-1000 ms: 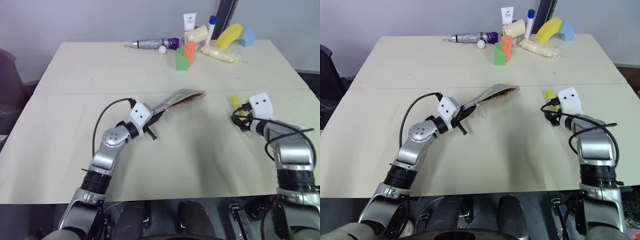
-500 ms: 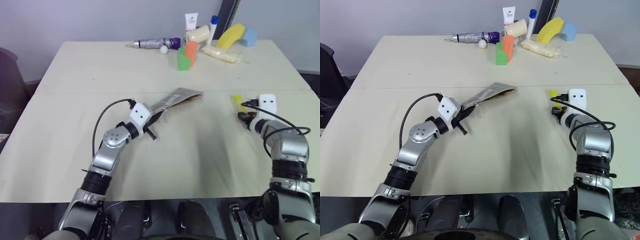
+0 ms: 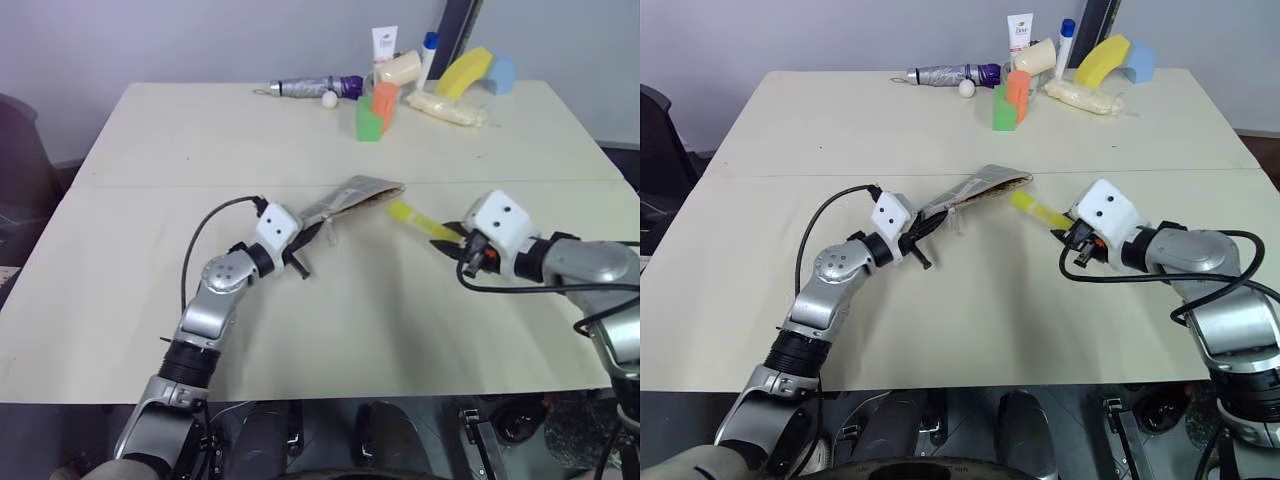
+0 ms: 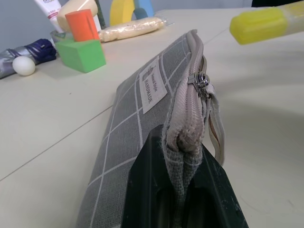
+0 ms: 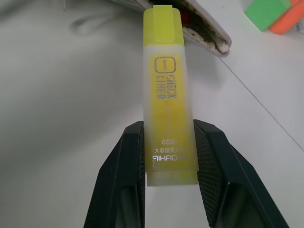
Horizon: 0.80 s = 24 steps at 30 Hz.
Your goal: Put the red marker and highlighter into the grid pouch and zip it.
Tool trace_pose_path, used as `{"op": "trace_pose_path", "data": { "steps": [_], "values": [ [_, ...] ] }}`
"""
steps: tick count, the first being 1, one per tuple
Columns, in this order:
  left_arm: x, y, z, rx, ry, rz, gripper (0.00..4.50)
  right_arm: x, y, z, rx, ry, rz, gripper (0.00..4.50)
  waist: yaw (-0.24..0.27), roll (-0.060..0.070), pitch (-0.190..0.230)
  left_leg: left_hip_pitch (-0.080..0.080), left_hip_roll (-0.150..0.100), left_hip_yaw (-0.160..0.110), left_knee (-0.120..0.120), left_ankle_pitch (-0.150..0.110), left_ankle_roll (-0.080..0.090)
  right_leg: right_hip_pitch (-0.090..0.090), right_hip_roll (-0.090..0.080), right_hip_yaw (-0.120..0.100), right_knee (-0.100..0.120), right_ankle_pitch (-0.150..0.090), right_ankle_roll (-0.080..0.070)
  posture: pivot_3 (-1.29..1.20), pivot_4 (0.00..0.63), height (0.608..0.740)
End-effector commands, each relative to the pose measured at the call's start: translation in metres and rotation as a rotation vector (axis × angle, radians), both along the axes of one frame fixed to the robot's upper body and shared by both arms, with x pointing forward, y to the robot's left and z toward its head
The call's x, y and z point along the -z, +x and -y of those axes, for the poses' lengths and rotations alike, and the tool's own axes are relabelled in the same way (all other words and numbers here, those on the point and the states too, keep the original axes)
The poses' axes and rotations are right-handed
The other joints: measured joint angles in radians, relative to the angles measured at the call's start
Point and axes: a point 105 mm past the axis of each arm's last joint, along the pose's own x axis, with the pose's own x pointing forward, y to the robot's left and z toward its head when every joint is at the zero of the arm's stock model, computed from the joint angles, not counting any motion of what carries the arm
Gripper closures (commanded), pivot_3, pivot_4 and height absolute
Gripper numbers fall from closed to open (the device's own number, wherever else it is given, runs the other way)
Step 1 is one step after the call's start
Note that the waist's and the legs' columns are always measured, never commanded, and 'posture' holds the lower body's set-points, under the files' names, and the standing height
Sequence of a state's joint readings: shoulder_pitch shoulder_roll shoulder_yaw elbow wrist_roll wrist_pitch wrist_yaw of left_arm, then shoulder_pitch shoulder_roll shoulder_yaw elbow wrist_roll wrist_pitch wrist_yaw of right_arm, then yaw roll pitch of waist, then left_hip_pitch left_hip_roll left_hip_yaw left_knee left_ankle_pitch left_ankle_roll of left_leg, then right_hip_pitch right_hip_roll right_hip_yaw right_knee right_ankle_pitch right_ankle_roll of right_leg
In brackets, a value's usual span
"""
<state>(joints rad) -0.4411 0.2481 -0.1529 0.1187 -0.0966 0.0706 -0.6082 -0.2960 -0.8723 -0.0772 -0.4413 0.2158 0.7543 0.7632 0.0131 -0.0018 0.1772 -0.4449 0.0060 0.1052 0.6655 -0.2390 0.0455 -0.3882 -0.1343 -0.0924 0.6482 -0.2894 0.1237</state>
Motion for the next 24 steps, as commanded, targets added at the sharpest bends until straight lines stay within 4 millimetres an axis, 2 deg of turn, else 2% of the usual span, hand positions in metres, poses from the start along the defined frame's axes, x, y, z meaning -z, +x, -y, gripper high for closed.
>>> {"op": "trace_pose_path", "data": {
  "steps": [1,18,24],
  "values": [
    [-0.012,-0.004,0.004,0.034,-0.019,0.040,4.50,-0.009,0.004,-0.007,-0.010,0.023,0.033,3.62,0.000,0.000,0.000,0.000,0.000,0.000,0.000,0.000,0.000,0.000,0.000,0.000,0.000,0.000,0.000,0.00,0.150,0.740],
    [-0.008,-0.019,0.010,0.110,0.019,0.052,4.50,0.000,0.013,-0.016,-0.021,0.049,-0.011,3.62,0.000,0.000,0.000,0.000,0.000,0.000,0.000,0.000,0.000,0.000,0.000,0.000,0.000,0.000,0.000,0.00,0.150,0.740],
    [-0.003,-0.026,0.010,0.165,0.114,0.092,4.50,0.007,0.003,-0.020,-0.104,-0.083,-0.028,3.62,0.000,0.000,0.000,0.000,0.000,0.000,0.000,0.000,0.000,0.000,0.000,0.000,0.000,0.000,0.000,0.00,0.150,0.740]
  ]
}}
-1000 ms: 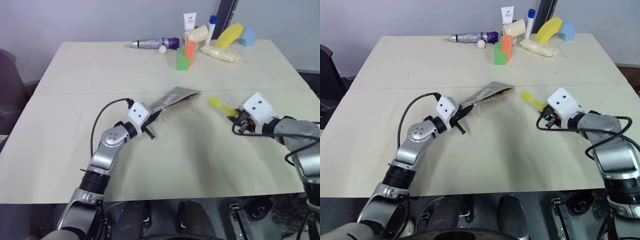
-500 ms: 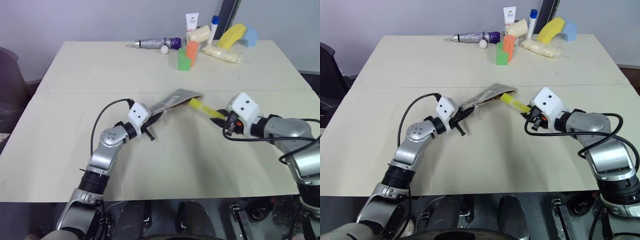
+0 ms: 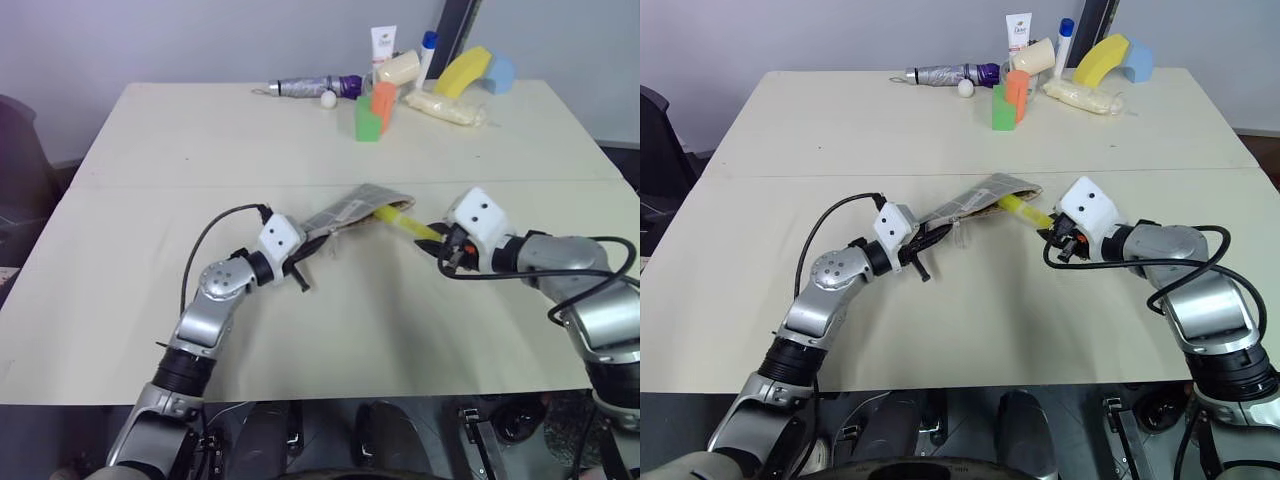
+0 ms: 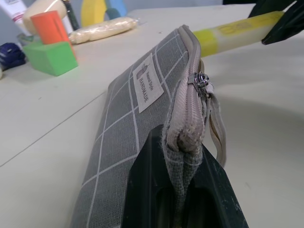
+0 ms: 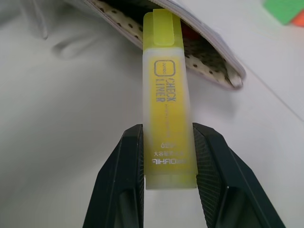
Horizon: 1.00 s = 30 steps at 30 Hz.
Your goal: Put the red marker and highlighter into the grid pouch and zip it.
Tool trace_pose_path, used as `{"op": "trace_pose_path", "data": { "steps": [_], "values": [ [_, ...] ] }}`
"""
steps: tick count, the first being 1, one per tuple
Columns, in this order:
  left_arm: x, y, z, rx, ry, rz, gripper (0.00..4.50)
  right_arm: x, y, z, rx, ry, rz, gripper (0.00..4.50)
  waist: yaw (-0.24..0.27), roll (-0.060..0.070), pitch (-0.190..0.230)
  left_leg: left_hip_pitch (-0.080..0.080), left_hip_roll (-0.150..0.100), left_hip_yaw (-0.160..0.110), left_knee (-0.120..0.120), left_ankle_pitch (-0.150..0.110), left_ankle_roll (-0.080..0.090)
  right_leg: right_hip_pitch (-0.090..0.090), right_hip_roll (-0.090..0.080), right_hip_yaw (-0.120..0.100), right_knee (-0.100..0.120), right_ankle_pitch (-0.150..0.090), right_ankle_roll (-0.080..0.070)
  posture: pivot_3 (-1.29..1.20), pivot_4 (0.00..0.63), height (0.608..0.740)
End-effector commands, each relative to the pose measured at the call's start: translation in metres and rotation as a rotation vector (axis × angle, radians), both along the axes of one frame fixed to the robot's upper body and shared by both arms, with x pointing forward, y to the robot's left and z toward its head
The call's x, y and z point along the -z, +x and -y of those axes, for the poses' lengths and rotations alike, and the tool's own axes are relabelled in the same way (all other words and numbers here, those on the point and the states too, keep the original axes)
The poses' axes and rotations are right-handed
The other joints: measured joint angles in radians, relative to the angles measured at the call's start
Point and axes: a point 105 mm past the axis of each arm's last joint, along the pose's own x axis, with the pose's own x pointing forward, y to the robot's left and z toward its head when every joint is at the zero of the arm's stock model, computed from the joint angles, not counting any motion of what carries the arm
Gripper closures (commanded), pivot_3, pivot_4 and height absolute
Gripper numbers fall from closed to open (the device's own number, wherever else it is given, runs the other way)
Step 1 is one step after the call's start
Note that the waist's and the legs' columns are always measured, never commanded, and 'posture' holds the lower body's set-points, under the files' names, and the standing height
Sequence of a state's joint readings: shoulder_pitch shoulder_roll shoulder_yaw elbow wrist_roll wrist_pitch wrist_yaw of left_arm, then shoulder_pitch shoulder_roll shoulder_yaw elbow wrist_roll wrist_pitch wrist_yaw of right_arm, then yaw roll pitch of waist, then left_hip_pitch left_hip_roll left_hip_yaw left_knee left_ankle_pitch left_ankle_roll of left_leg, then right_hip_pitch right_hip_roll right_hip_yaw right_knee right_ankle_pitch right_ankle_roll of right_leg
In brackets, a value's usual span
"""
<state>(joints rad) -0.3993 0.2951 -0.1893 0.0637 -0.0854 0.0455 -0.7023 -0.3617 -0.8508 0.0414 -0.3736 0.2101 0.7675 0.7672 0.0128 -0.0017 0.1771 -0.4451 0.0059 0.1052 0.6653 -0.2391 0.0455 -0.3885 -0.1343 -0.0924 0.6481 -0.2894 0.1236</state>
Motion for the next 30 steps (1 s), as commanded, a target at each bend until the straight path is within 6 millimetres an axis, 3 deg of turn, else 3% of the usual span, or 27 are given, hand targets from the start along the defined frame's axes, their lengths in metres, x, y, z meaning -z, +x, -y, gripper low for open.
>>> {"op": "trace_pose_path", "data": {
  "steps": [1,7,17,22,24,30],
  "values": [
    [-0.008,-0.009,0.006,0.073,0.050,0.084,4.50,-0.011,-0.008,-0.007,-0.093,-0.103,0.058,3.62,0.000,0.000,0.000,0.000,0.000,0.000,0.000,0.000,0.000,0.000,0.000,0.000,0.000,0.000,0.000,0.00,0.150,0.740],
    [-0.002,-0.025,0.012,0.199,0.119,0.080,4.50,-0.008,-0.014,-0.016,-0.212,-0.278,0.078,3.62,-0.001,0.000,0.000,0.000,0.000,0.000,0.000,0.000,0.000,0.000,-0.001,0.000,-0.001,0.000,0.000,0.00,0.150,0.740],
    [-0.001,-0.035,0.016,0.258,0.135,0.068,4.50,-0.014,-0.016,-0.047,-0.361,-0.296,0.128,3.62,0.000,0.000,0.000,0.000,0.001,0.000,0.000,0.000,0.000,0.000,-0.001,0.000,-0.001,0.000,0.000,0.00,0.150,0.740],
    [-0.002,-0.035,0.015,0.246,0.126,0.063,4.50,-0.024,-0.012,-0.045,-0.337,-0.285,0.162,1.13,-0.001,0.000,0.000,0.000,0.001,0.000,0.000,0.000,0.000,0.000,-0.001,0.000,-0.001,0.000,0.000,0.00,0.150,0.740],
    [-0.005,-0.032,0.012,0.216,0.079,0.037,4.50,-0.037,-0.012,-0.039,-0.309,-0.262,0.193,0.06,0.000,0.000,0.000,0.000,0.001,0.000,0.000,0.000,0.000,0.000,-0.001,0.000,-0.001,0.000,0.000,0.00,0.150,0.740],
    [-0.027,-0.006,0.007,0.050,-0.117,-0.026,4.50,-0.075,-0.012,-0.026,-0.231,-0.080,0.246,0.06,0.000,0.000,0.000,0.000,0.001,-0.001,0.000,0.000,0.000,0.000,-0.001,0.000,-0.001,0.000,0.000,0.00,0.150,0.740]
  ]
}}
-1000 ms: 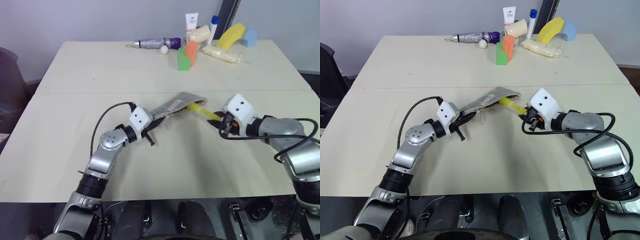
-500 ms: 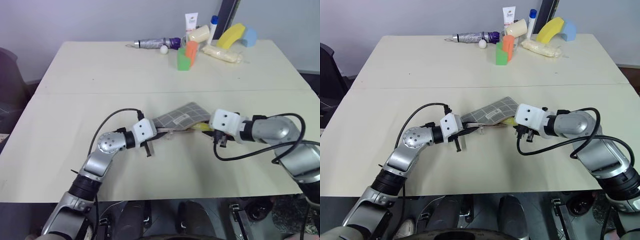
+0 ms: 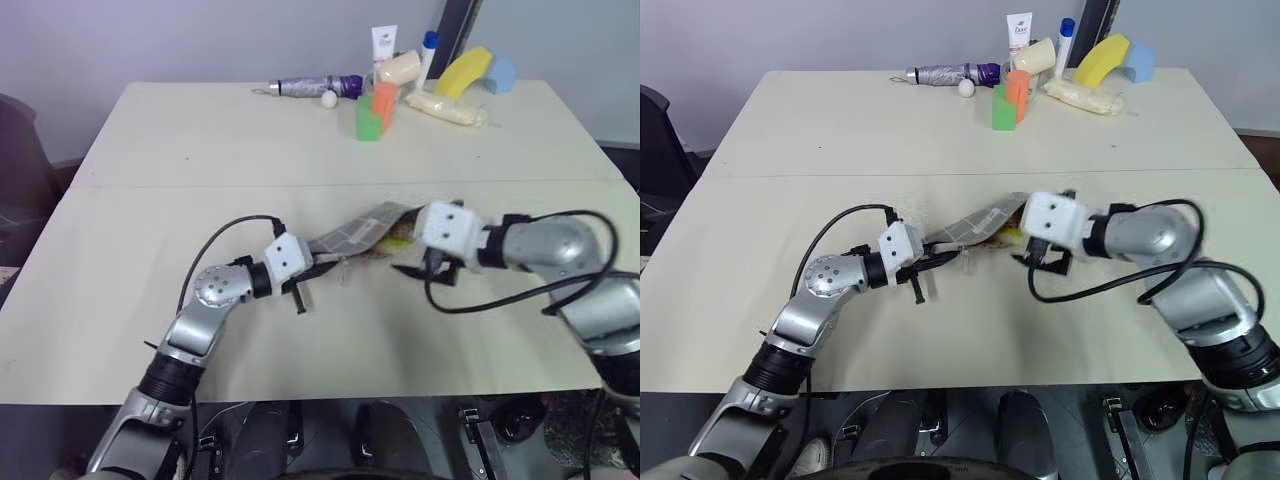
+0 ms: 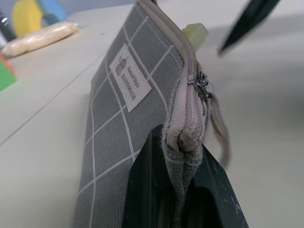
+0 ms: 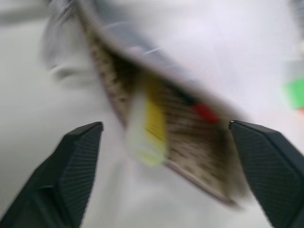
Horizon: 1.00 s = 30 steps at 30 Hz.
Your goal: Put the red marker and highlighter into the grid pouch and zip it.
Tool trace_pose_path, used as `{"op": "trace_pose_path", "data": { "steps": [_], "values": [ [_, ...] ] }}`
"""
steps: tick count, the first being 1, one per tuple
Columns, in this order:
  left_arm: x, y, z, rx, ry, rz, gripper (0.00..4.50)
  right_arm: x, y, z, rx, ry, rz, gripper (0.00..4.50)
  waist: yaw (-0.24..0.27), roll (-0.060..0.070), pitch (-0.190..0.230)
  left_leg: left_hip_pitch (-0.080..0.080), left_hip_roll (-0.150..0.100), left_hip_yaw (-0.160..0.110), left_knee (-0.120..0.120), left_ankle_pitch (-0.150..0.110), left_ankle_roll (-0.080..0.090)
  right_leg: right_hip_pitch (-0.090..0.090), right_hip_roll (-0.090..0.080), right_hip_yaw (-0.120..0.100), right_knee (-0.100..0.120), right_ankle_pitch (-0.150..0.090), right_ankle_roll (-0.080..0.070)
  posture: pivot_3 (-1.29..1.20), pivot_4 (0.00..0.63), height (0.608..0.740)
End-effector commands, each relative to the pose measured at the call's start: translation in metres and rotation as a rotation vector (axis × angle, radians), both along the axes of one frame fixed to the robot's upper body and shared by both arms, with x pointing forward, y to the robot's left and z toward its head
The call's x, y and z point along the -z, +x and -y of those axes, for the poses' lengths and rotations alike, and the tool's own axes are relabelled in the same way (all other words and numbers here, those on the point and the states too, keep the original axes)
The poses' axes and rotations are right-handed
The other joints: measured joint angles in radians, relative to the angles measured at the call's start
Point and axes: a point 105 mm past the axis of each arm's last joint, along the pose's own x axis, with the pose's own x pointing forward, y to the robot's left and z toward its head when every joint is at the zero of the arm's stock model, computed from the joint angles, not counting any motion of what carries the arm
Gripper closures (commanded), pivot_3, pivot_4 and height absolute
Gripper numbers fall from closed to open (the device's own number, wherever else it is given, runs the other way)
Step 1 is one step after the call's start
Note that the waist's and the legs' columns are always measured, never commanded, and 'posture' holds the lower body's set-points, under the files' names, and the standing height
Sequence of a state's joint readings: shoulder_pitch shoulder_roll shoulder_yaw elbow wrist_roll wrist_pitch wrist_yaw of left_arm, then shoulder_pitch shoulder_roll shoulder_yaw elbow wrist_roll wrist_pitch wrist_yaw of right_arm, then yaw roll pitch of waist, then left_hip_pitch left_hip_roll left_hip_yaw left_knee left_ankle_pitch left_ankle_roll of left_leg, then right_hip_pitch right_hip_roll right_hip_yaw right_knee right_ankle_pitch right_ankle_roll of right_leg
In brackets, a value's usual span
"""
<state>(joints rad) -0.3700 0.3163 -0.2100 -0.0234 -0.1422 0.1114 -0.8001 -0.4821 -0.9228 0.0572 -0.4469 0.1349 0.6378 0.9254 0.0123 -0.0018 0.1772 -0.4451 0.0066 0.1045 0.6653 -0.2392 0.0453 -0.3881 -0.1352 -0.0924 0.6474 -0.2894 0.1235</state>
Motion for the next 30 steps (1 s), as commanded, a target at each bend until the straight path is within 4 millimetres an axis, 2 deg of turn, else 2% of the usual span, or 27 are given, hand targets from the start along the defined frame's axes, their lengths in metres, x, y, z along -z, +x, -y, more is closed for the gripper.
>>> {"op": "trace_pose_path", "data": {
  "steps": [1,4,6,11,17,20,26,27,30],
  "values": [
    [-0.030,0.018,-0.002,-0.108,-0.157,-0.008,4.50,-0.029,-0.005,-0.003,-0.019,0.115,0.044,0.06,0.001,0.000,0.000,0.000,0.000,0.000,0.000,0.000,0.000,0.000,0.000,0.000,0.000,0.000,0.000,0.00,0.150,0.740],
    [-0.045,0.027,0.008,-0.156,-0.303,-0.092,4.50,-0.027,-0.010,-0.009,-0.032,0.246,-0.038,0.06,0.001,-0.001,0.000,0.000,0.000,-0.001,0.001,0.000,0.000,0.001,0.000,0.000,0.000,0.000,0.000,0.00,0.150,0.740],
    [-0.051,0.031,0.014,-0.179,-0.368,-0.139,4.50,-0.015,-0.011,-0.015,-0.017,0.304,-0.097,0.06,0.001,-0.001,0.000,0.000,0.000,-0.001,0.000,0.000,0.000,0.001,0.000,0.000,0.000,0.000,0.000,0.00,0.150,0.740],
    [-0.049,0.027,0.026,-0.166,-0.373,-0.164,4.50,0.010,0.007,-0.037,0.101,0.513,-0.169,0.06,-0.002,-0.001,0.000,0.000,0.000,0.000,0.000,0.001,-0.001,0.000,0.002,0.000,0.001,0.000,0.000,0.00,0.150,0.740],
    [-0.047,0.024,0.030,-0.156,-0.387,-0.187,4.50,0.010,0.020,-0.063,0.125,0.756,-0.221,0.06,0.000,-0.001,0.000,0.000,-0.001,0.000,0.000,0.001,-0.001,0.000,0.002,0.000,0.002,0.000,0.000,0.00,0.150,0.740],
    [-0.046,0.023,0.031,-0.154,-0.387,-0.189,4.50,0.015,0.025,-0.069,0.147,0.761,-0.235,0.87,0.001,-0.001,0.000,0.000,-0.001,0.000,0.000,0.001,-0.001,0.000,0.002,0.000,0.002,0.000,0.000,0.00,0.150,0.740],
    [-0.047,0.024,0.028,-0.169,-0.394,-0.182,4.50,0.011,0.029,-0.066,0.170,0.780,-0.231,4.09,-0.001,-0.001,0.000,0.000,-0.001,0.000,0.000,0.001,-0.001,-0.001,0.002,0.000,0.002,0.000,0.000,0.00,0.150,0.740],
    [-0.047,0.025,0.026,-0.173,-0.394,-0.181,4.50,0.010,0.029,-0.064,0.176,0.774,-0.223,4.40,-0.001,-0.001,0.000,0.000,-0.001,0.000,0.000,0.001,-0.001,-0.001,0.002,0.000,0.002,0.000,0.000,0.00,0.150,0.740],
    [-0.047,0.026,0.023,-0.182,-0.392,-0.176,4.50,0.008,0.030,-0.058,0.193,0.746,-0.192,4.40,-0.001,-0.001,0.000,0.000,-0.001,0.000,0.000,0.001,-0.001,-0.001,0.002,0.000,0.002,0.000,0.000,0.00,0.150,0.740]
  ]
}}
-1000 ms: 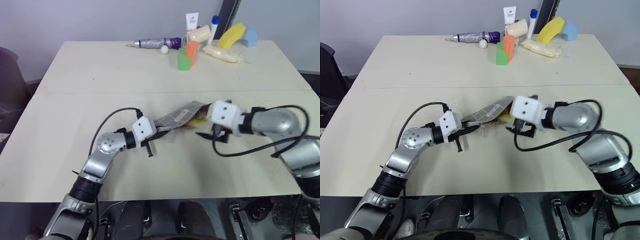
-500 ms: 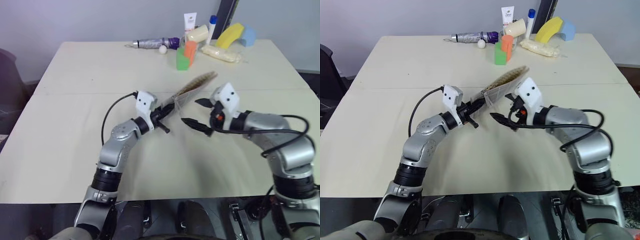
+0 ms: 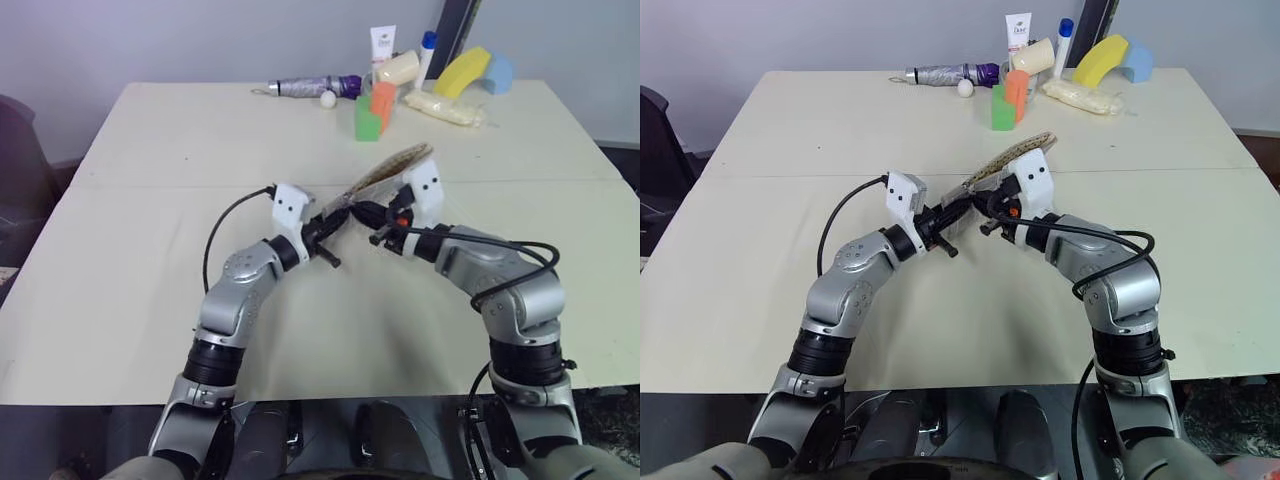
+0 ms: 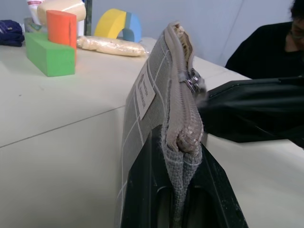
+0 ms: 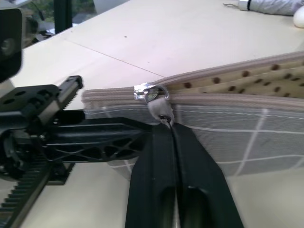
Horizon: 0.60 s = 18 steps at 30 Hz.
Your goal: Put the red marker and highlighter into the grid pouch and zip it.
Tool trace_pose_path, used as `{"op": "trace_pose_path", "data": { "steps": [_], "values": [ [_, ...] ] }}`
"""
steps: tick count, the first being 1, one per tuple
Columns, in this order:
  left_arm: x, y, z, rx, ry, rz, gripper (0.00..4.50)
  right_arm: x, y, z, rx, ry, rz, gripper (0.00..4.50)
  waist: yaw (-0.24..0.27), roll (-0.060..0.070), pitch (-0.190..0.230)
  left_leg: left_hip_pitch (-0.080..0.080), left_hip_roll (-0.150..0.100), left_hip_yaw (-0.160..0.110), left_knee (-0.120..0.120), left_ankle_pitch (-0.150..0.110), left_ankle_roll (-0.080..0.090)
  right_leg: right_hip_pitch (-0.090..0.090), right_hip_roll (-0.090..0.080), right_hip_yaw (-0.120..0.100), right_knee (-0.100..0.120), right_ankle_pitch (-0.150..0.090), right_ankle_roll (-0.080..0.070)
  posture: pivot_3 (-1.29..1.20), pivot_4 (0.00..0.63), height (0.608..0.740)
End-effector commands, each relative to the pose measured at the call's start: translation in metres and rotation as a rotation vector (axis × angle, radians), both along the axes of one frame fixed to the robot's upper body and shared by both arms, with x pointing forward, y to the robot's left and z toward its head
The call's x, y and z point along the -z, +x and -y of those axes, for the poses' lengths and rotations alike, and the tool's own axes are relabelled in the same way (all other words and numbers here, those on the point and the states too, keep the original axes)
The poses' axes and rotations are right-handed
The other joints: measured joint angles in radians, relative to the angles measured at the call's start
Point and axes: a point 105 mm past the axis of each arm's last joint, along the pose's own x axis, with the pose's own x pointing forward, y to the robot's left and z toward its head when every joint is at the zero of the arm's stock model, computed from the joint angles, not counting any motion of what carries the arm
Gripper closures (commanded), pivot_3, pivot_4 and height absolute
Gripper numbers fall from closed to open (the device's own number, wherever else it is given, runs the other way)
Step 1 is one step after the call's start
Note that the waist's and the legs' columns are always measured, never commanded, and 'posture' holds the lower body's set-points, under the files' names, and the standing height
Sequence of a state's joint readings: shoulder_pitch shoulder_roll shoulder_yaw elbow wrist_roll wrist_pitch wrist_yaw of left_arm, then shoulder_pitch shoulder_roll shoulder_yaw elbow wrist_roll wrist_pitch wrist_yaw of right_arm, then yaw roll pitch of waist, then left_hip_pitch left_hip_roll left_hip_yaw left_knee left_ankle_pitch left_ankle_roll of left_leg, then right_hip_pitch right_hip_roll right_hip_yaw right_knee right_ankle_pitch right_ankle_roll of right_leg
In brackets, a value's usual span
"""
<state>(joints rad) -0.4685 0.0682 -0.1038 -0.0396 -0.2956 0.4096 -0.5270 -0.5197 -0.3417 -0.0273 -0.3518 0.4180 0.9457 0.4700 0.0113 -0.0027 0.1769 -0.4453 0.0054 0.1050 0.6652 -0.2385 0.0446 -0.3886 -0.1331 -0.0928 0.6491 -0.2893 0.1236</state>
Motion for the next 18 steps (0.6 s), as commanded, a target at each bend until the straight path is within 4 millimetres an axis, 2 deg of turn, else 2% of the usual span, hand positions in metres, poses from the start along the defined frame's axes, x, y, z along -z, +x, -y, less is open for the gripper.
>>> {"op": "trace_pose_path", "data": {
  "steps": [1,5,13,16,18],
  "values": [
    [-0.013,-0.002,-0.003,0.002,-0.017,0.056,4.50,-0.019,0.002,0.012,0.038,-0.024,0.082,4.40,0.000,0.000,0.000,0.000,0.000,0.000,0.000,0.000,0.000,0.000,0.000,0.000,0.000,0.000,0.000,0.00,0.150,0.740],
    [-0.009,0.000,-0.011,-0.010,0.042,0.080,4.50,-0.035,0.007,0.029,0.114,-0.056,0.148,4.40,-0.002,0.000,0.000,0.000,0.000,0.000,0.000,0.000,0.000,0.000,0.000,0.000,0.000,0.000,0.000,0.00,0.150,0.740],
    [0.007,0.000,-0.032,-0.008,0.172,0.113,4.50,-0.077,0.031,0.108,0.469,-0.300,0.349,4.40,-0.002,0.000,0.000,0.000,0.000,0.000,0.000,0.000,0.000,0.000,0.000,0.000,0.000,0.000,0.000,0.00,0.150,0.740],
    [0.011,-0.001,-0.039,-0.008,0.201,0.115,4.50,-0.069,0.035,0.127,0.523,-0.457,0.341,4.40,-0.002,0.000,0.000,0.000,0.000,0.001,-0.001,0.000,0.000,-0.001,0.000,0.000,-0.001,0.000,0.000,0.00,0.150,0.740],
    [0.013,-0.003,-0.041,0.002,0.196,0.105,4.50,-0.057,0.032,0.122,0.442,-0.468,0.298,4.40,-0.002,0.000,0.000,0.000,0.000,0.001,-0.001,0.000,0.000,-0.001,0.000,0.000,-0.001,0.000,0.000,0.00,0.150,0.740]
  ]
}}
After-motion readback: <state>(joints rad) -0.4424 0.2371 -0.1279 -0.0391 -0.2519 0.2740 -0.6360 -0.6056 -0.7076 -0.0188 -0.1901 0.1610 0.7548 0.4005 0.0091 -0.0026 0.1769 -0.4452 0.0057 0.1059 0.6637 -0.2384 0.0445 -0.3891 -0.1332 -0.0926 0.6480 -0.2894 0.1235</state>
